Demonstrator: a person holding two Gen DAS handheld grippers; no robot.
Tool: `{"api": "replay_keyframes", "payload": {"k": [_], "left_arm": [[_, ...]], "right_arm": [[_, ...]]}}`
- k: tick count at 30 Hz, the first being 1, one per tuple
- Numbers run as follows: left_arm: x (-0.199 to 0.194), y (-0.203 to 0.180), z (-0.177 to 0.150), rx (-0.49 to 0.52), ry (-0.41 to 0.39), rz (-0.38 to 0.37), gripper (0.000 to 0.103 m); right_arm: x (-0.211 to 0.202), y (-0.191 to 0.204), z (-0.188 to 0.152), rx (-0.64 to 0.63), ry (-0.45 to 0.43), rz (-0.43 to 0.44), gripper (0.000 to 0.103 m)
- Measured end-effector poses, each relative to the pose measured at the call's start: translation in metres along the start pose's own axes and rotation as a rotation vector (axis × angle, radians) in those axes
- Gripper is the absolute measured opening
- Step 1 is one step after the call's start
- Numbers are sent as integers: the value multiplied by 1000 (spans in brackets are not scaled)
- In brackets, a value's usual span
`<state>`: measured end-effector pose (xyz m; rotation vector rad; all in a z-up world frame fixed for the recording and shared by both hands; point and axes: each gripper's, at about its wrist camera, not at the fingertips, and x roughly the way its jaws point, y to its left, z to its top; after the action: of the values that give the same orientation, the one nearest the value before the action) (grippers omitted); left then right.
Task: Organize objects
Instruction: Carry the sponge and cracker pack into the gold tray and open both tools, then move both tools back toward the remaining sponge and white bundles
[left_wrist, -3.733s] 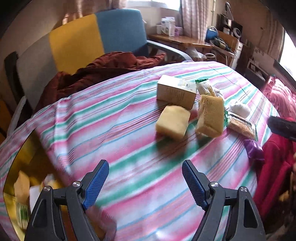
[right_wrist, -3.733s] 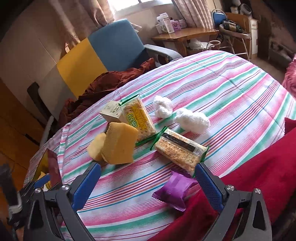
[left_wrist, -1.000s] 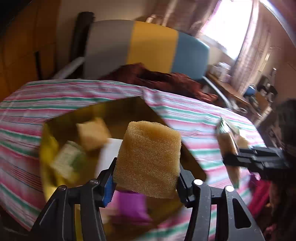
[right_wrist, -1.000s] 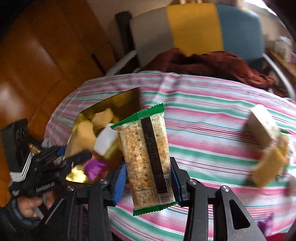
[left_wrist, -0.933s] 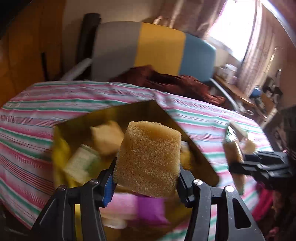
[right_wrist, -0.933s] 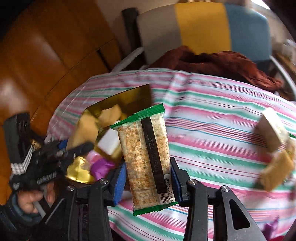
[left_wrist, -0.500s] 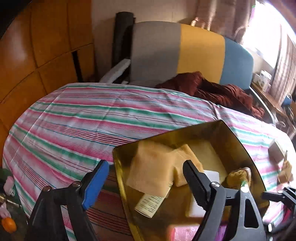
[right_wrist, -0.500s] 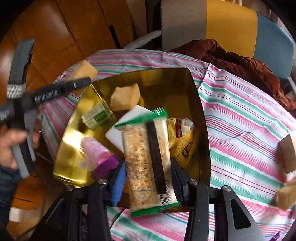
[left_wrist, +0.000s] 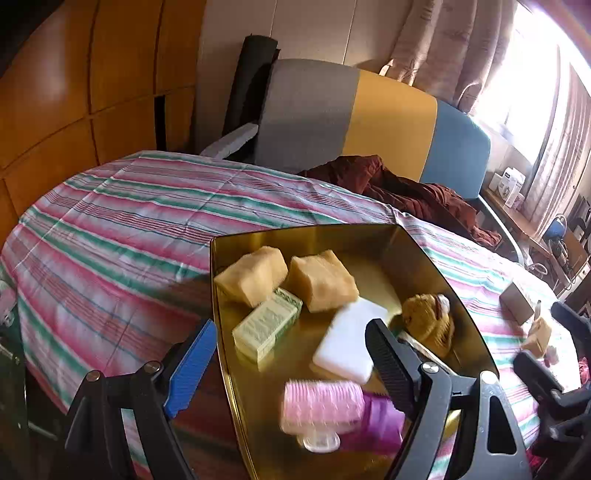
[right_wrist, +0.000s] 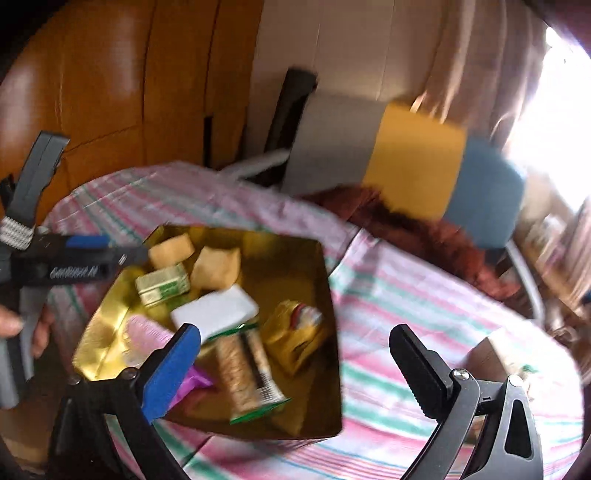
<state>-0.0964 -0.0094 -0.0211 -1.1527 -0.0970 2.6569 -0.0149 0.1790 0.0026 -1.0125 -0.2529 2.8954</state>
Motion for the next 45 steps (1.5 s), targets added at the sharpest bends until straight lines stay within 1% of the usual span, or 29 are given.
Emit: {"api": "replay_keyframes", "payload": {"k": [1,3,6,8,12,15,20,23,27,30,42,45], "left_arm": [[-3,-1,-2,2,-3,-1,84],[-11,-6,-8,10,-14,2,84],[-19,-13,-13,35,-28,37,84],[-21,-15,-17,35,-26,51,84],[-22,-17,-23,20,-13,70,83],[-25,-20,-30,7,-1,57,83],[-31,-34,-36,52,-18,71,83],[-35,-45,-38,110,-35,101,83],[-39,-56,-39,151,-53,86,83],[-40,-65,-39,185,-55,82,83],[-30,-86,-49,250,-15,62,84],[-28,-90,-51,267,-8,45,84]], "right_arm": [[4,0,-1,15,28,9,103],[13,-5,-6,71,104,105,102],[15,-14,-14,174,123,156,101],[14,-16,-19,198,120,165,101],[7,-19,-29,231,110,136,101],[3,-18,-36,232,100,110,101],[-6,-21,-43,238,66,64,101],[-10,-28,-45,267,43,48,102],[-13,-36,-47,290,31,45,103],[-14,-40,-50,293,22,22,103],[-8,-57,-68,312,84,29,103],[-7,-62,-72,324,96,35,103]]}}
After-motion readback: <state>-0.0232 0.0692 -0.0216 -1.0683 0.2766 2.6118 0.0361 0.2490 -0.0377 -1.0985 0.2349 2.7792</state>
